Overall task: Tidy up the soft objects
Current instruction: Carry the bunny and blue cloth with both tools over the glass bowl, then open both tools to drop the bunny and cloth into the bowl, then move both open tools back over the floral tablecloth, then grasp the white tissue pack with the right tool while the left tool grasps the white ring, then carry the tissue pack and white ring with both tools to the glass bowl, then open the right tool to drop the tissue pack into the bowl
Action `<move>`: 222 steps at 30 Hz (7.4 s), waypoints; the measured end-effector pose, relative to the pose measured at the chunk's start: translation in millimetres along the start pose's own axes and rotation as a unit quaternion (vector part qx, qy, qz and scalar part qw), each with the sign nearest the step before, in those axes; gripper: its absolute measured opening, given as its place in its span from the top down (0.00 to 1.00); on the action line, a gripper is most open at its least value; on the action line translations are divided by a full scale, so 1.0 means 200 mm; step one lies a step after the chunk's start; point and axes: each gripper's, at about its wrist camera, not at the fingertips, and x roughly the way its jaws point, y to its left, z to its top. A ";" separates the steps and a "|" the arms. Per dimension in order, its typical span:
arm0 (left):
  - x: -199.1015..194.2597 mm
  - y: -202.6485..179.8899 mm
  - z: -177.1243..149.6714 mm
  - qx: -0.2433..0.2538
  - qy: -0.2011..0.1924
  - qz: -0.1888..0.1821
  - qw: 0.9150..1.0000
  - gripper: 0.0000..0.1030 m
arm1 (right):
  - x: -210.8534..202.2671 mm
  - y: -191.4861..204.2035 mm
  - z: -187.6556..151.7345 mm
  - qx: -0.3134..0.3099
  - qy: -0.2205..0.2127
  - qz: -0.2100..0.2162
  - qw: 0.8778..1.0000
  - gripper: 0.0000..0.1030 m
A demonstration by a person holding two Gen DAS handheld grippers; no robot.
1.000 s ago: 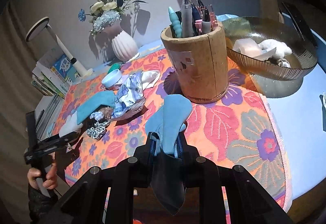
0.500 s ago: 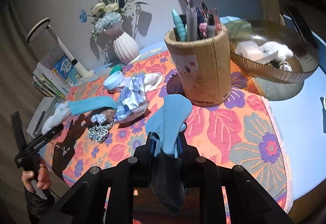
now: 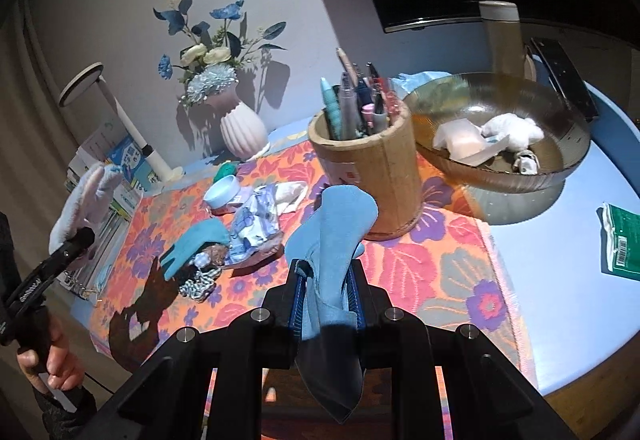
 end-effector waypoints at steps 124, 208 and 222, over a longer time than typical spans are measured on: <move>1.18 0.23 0.15 0.013 0.155 0.021 0.988 0.41 | 0.97 0.46 0.13 -0.102 0.093 -0.013 0.990 0.44; 0.80 -1.52 0.40 0.142 0.082 -0.146 0.976 0.41 | -0.06 -0.99 0.58 0.161 -0.072 -0.106 0.979 0.46; 0.71 -1.57 0.48 0.173 0.027 -0.146 0.974 0.17 | 0.11 -0.98 0.72 0.078 -0.063 -0.177 0.979 0.19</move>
